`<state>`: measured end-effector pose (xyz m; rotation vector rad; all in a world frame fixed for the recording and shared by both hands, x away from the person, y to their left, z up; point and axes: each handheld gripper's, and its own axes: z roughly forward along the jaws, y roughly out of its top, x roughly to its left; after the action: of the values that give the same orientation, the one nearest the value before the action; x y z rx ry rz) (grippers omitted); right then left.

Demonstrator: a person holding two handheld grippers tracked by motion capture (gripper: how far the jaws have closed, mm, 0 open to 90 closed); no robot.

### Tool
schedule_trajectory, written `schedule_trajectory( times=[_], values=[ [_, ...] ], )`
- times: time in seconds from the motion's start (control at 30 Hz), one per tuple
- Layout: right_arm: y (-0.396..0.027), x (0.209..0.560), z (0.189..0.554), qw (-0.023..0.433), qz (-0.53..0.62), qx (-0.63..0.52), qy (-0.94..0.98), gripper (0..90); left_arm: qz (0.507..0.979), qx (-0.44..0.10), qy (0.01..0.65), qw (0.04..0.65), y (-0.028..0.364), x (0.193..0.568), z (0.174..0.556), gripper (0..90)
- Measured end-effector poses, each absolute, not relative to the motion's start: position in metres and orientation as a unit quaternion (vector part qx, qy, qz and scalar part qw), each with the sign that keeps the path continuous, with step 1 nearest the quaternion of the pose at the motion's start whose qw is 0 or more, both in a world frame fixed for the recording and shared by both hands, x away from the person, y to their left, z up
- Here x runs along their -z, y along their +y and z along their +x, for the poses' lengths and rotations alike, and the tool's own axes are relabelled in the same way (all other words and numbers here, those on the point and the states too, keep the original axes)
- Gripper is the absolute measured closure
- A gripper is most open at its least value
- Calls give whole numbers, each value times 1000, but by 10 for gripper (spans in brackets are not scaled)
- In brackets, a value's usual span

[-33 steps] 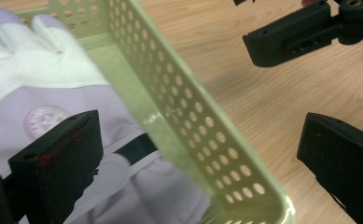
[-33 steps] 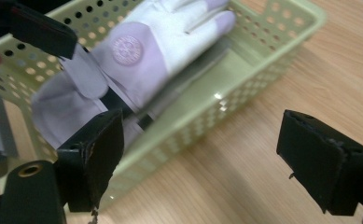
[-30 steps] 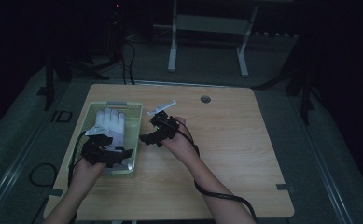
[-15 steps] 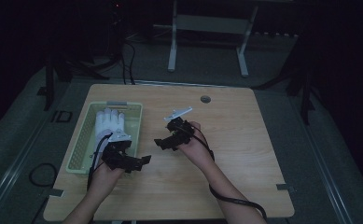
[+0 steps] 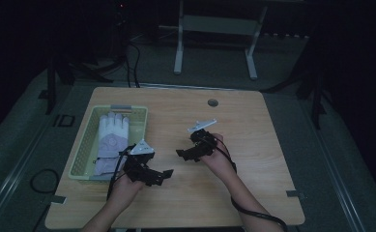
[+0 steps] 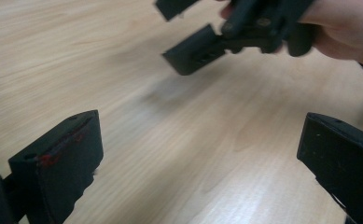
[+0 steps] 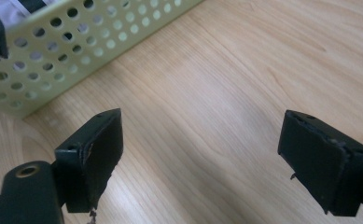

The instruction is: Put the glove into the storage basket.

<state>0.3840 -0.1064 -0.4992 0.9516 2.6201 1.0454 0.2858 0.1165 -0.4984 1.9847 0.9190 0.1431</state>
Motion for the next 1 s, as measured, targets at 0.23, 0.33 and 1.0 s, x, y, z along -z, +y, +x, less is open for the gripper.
schedule_trajectory(
  times=[0.23,0.33,1.0],
  values=[
    [-128,514,381,80,318,-350,878,140,819,-35,339,462,95,506,282,7],
    [-137,520,378,81,315,-353,877,140,824,-25,323,464,85,512,279,7],
    [-180,544,353,82,310,-376,869,140,845,16,254,470,41,547,271,6]
  ],
)
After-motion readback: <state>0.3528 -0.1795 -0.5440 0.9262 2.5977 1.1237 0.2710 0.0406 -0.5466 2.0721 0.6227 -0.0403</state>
